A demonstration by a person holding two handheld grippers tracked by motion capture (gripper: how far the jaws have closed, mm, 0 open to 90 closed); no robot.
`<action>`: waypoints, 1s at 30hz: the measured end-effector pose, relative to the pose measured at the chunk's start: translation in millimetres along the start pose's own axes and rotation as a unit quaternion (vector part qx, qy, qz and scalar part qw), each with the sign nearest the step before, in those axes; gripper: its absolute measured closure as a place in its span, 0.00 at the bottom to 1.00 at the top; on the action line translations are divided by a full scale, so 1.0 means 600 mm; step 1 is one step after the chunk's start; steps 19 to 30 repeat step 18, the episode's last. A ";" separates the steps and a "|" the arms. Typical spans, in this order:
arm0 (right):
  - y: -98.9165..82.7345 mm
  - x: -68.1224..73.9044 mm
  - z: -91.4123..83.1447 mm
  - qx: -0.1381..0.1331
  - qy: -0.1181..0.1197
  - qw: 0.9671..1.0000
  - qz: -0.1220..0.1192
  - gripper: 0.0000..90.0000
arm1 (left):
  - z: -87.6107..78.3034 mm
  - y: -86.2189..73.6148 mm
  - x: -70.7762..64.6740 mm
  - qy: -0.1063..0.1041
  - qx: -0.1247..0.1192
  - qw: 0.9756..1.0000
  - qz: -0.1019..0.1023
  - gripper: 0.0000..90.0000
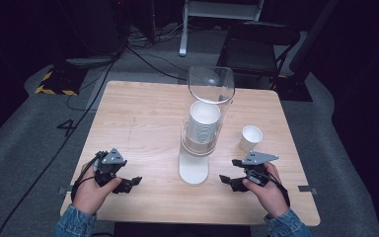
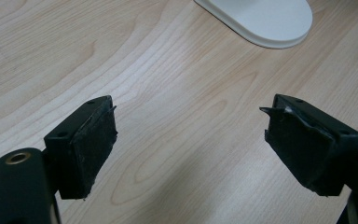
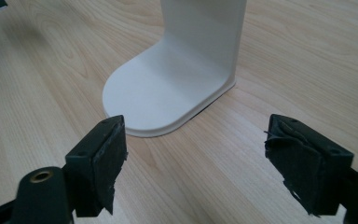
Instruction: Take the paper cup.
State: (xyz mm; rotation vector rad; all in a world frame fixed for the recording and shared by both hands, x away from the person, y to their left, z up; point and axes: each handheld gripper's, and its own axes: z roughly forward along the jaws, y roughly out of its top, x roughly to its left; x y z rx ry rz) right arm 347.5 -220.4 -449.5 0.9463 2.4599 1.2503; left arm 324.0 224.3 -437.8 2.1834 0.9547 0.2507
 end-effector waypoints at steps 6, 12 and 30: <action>-0.018 -0.004 0.028 0.008 -0.021 1.000 -0.013 0.22 | 0.026 -0.025 -0.001 0.019 -0.057 0.998 -0.009 0.19; -0.033 -0.009 0.048 0.016 -0.027 0.999 -0.015 0.21 | 0.043 -0.043 -0.001 0.013 -0.053 0.998 -0.012 0.19; -0.037 -0.011 0.051 0.010 -0.032 0.999 -0.010 0.18 | 0.052 -0.048 0.003 0.018 -0.036 0.999 -0.014 0.18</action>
